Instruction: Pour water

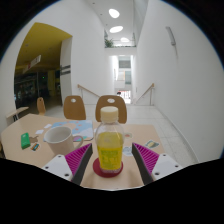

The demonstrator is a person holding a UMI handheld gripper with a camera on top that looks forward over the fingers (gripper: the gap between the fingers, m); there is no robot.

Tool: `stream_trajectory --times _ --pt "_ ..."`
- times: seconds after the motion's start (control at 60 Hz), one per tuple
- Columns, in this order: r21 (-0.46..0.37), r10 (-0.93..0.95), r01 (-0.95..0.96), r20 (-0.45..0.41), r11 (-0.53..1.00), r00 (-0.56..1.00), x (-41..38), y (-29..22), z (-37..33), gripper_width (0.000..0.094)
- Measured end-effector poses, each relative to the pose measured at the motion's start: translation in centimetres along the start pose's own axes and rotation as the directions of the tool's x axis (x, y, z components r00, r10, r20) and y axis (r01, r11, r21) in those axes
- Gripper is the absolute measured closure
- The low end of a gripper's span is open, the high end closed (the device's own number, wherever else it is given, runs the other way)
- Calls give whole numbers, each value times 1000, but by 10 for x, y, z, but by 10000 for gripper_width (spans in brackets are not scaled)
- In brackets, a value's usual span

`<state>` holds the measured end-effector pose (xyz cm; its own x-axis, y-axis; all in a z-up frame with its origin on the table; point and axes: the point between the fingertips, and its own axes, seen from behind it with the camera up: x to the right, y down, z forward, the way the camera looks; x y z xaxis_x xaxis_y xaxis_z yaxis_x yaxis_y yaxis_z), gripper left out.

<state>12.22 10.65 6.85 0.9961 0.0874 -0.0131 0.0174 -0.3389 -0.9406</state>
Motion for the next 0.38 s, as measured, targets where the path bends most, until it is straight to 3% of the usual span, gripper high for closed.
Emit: stream_trajectory --times 0.25,0.383 --pt "-33 90 -87 132 996 987 -20 44 -124 79" --pt "-46 136 -130 150 990 979 -5 69 -165 77"
